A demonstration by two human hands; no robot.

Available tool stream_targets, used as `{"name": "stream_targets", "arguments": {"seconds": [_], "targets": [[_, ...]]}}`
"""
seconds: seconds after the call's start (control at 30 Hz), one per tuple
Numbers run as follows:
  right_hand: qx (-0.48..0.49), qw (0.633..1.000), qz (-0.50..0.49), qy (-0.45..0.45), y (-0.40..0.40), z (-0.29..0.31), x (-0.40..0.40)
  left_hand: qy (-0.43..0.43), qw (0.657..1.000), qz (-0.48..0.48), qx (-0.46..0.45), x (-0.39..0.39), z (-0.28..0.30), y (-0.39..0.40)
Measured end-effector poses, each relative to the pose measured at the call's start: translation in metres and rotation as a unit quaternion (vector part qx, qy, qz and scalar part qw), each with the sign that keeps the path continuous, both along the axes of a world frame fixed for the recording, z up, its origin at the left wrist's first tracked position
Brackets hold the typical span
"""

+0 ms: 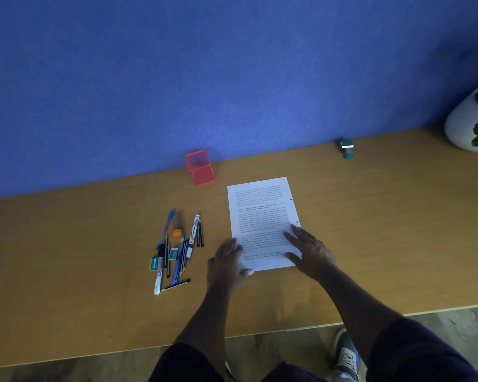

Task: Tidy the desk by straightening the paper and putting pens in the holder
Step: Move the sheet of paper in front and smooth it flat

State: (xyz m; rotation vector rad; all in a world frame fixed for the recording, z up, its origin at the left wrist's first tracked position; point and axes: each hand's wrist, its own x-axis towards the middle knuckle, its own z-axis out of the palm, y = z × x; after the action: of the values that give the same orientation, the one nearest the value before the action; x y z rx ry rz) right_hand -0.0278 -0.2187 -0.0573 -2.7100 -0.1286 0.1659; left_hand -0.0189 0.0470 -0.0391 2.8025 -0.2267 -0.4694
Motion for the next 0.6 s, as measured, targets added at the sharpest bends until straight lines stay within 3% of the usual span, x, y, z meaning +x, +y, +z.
{"name": "stream_targets", "arguments": {"seconds": [0.4,0.6], "targets": [[-0.052,0.998,0.024,-0.002,-0.006,-0.004,-0.004,-0.031,0.999,-0.016,-0.013,-0.004,0.001,0.003],[-0.06,0.996,0.036,-0.054,-0.011,-0.005,-0.015,-0.103,0.994,-0.035,-0.017,-0.007,-0.001,0.006]]}}
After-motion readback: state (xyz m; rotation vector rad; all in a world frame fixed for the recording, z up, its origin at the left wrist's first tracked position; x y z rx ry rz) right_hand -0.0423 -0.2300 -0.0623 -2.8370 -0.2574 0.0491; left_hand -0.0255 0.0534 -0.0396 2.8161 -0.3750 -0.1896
